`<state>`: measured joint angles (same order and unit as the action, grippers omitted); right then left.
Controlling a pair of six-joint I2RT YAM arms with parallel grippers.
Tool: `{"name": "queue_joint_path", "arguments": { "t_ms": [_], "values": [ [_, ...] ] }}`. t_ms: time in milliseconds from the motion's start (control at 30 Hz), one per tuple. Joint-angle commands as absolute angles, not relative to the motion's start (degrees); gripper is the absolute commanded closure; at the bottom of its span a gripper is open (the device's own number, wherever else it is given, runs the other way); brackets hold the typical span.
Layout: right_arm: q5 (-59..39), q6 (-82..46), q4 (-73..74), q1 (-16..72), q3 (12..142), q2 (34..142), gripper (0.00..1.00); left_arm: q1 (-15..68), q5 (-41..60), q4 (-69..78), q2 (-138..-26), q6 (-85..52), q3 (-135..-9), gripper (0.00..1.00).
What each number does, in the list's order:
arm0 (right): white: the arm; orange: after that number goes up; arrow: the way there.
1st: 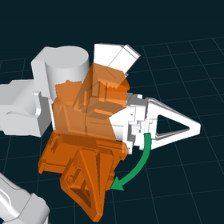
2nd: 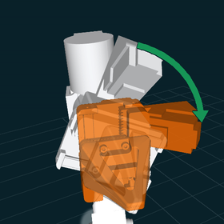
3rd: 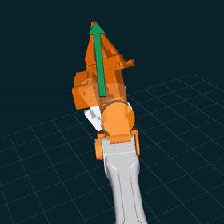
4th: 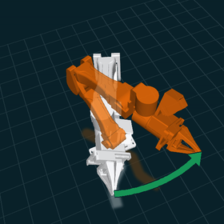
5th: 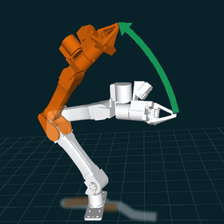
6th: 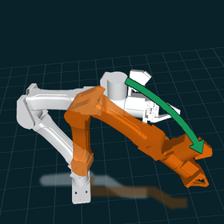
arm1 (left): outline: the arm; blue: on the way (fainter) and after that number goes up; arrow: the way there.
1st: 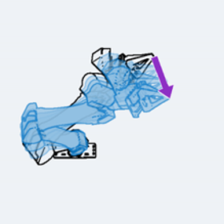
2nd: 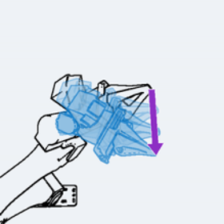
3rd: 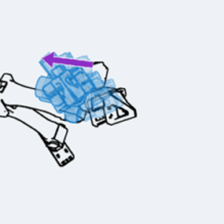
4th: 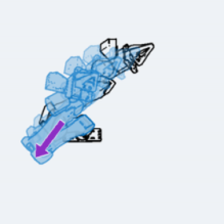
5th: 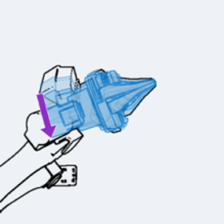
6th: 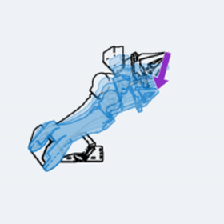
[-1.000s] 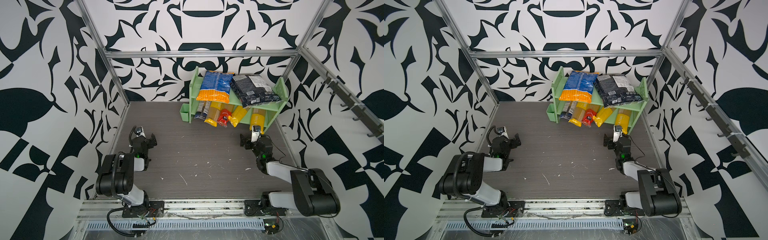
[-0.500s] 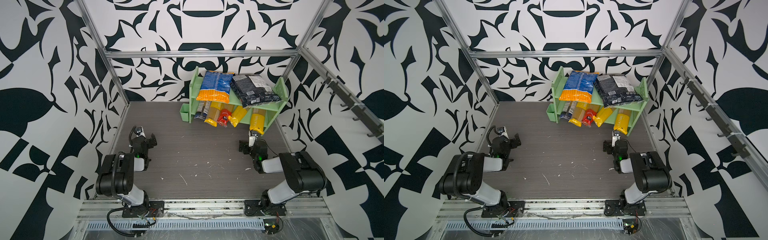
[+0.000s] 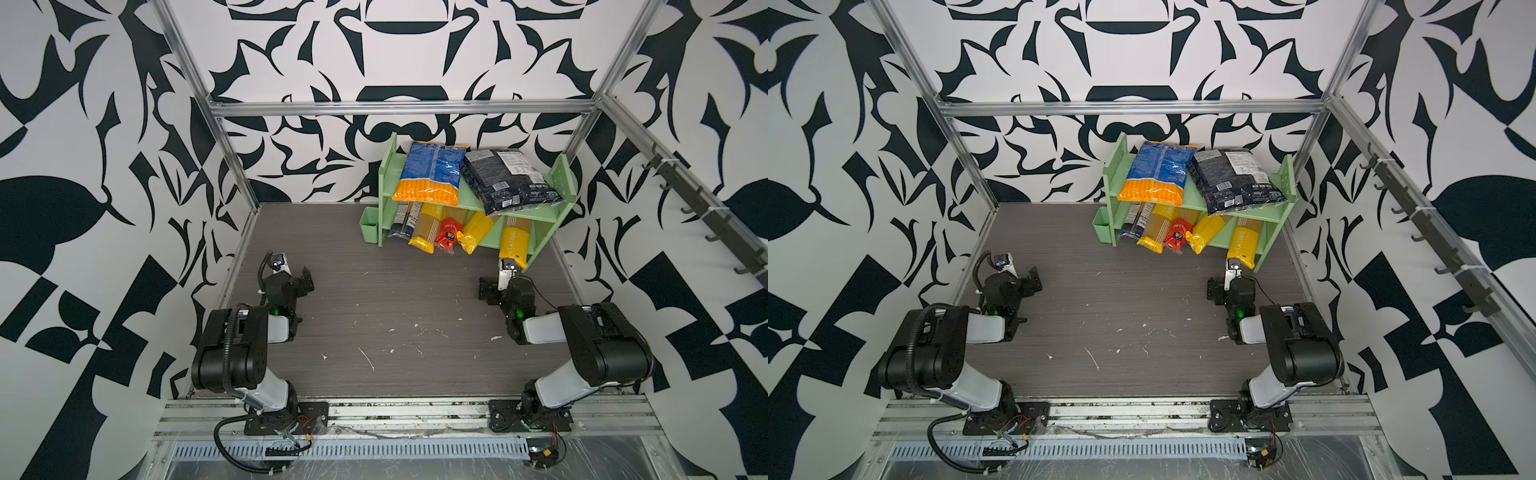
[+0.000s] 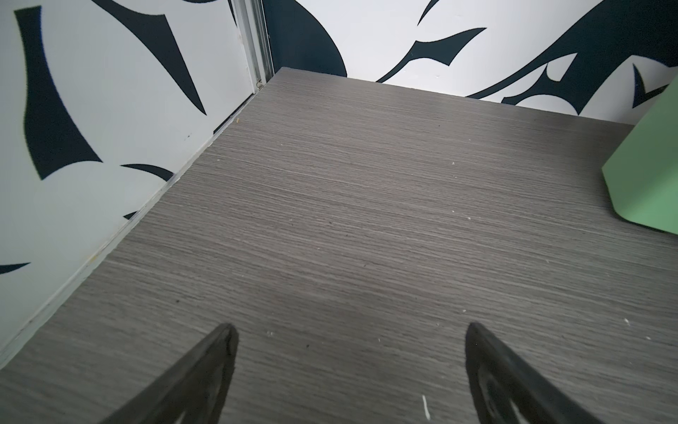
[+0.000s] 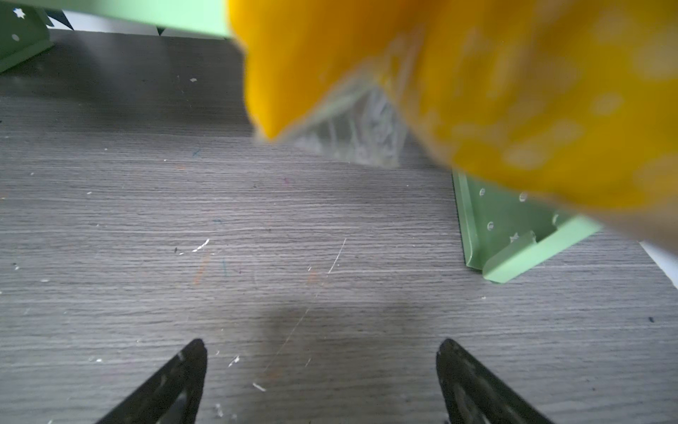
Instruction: Place and organize the pasta boxes and bags onto the shelf
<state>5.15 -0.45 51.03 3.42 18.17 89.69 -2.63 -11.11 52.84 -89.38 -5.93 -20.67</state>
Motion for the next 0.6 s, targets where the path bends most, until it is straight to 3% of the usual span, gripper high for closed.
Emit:
{"name": "queue_joint_path", "arguments": {
  "t_ms": [0,567],
  "values": [
    [5.8,-1.22,52.37,3.3,20.13,88.82,0.0,-2.9,-10.88,53.72,-89.42,-5.69,-21.14,0.01],
    [5.41,-0.79,51.83,3.28,20.57,89.21,0.0,-2.89,-10.9,53.75,-89.39,-5.71,-21.09,0.01]
  ]
}}
